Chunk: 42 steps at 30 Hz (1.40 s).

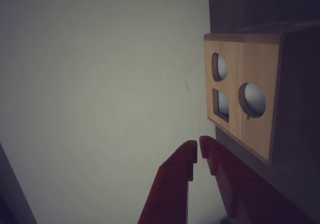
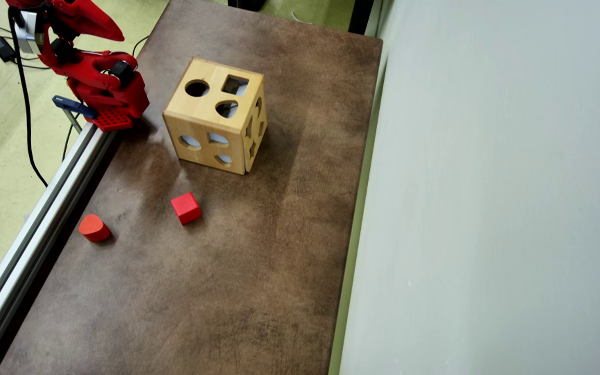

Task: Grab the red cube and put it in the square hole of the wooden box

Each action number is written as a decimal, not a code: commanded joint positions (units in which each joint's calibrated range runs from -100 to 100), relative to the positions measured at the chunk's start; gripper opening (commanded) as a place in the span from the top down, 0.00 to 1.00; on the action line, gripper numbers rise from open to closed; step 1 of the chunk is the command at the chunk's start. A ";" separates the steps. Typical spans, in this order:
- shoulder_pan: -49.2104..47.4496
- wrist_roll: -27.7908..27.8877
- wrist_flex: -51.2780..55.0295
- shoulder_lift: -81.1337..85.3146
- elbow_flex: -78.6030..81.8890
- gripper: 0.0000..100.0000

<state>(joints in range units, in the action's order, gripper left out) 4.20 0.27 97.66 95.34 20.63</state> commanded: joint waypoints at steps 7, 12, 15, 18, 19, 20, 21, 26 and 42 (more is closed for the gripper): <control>-0.49 0.15 -0.07 -0.09 0.21 0.98; -0.49 0.15 -0.07 -0.09 0.21 0.98; -0.49 0.15 -0.07 -0.09 0.21 0.98; -0.49 0.15 -0.07 -0.09 0.21 0.98; -0.49 0.15 -0.07 -0.09 0.21 0.98; -0.49 0.15 -0.07 -0.09 0.21 0.98; -0.49 0.15 -0.07 -0.09 0.21 0.98; -0.19 0.15 -0.07 -0.18 0.21 0.98; 0.48 0.20 -0.39 -10.54 -1.22 0.98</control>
<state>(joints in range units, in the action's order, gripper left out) 4.20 0.27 97.50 92.54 20.81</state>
